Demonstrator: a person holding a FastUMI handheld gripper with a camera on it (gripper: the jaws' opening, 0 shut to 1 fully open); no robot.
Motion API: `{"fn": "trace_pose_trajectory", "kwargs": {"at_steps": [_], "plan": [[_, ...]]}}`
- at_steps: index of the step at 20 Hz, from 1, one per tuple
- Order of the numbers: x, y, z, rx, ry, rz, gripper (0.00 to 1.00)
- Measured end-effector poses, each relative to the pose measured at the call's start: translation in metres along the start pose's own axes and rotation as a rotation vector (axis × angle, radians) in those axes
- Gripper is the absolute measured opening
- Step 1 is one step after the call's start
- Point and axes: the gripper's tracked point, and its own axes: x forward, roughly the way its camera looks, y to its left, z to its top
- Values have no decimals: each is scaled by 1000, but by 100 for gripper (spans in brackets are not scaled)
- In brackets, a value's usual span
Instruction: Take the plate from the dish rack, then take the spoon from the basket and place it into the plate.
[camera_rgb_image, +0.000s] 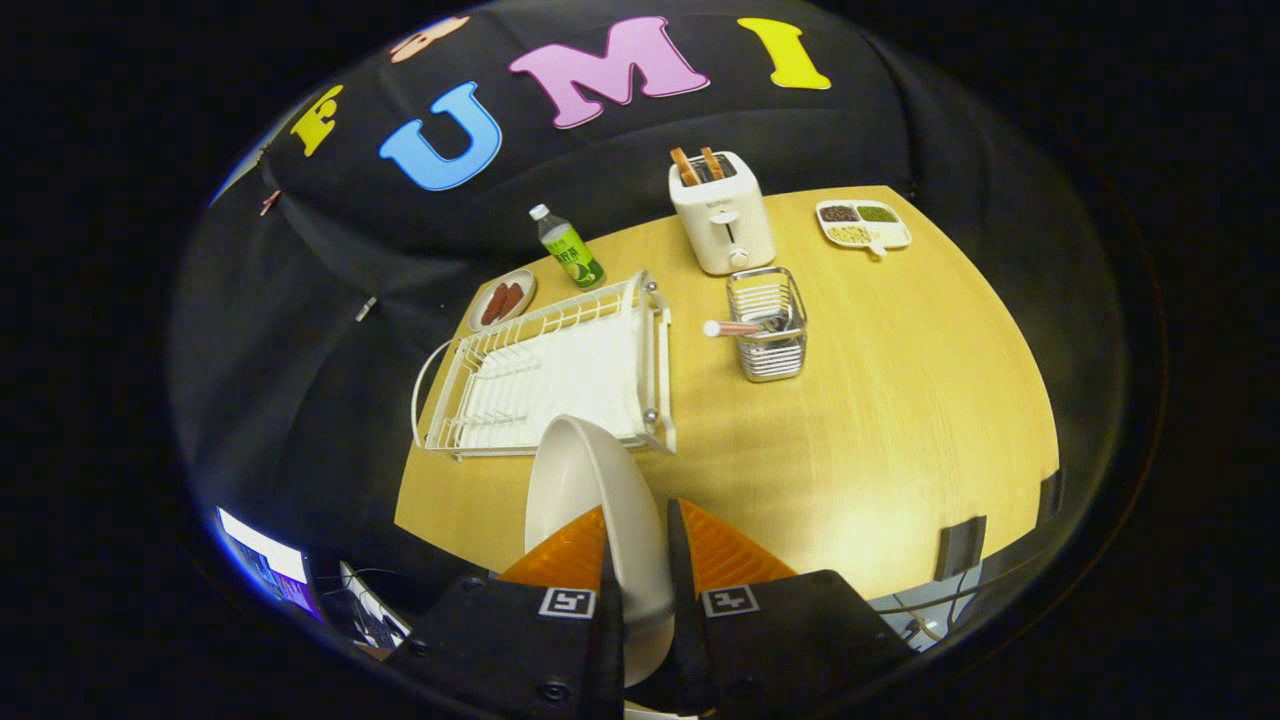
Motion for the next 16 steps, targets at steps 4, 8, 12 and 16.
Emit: {"fn": "trace_pose_trajectory", "kwargs": {"at_steps": [4,8,12,16], "plan": [[22,-41,-9,34,67,9,24],[61,-67,-16,15,160,53,24],[94,-88,-17,-46,201,104,24],[114,-90,-23,-44,243,192,24]]}}
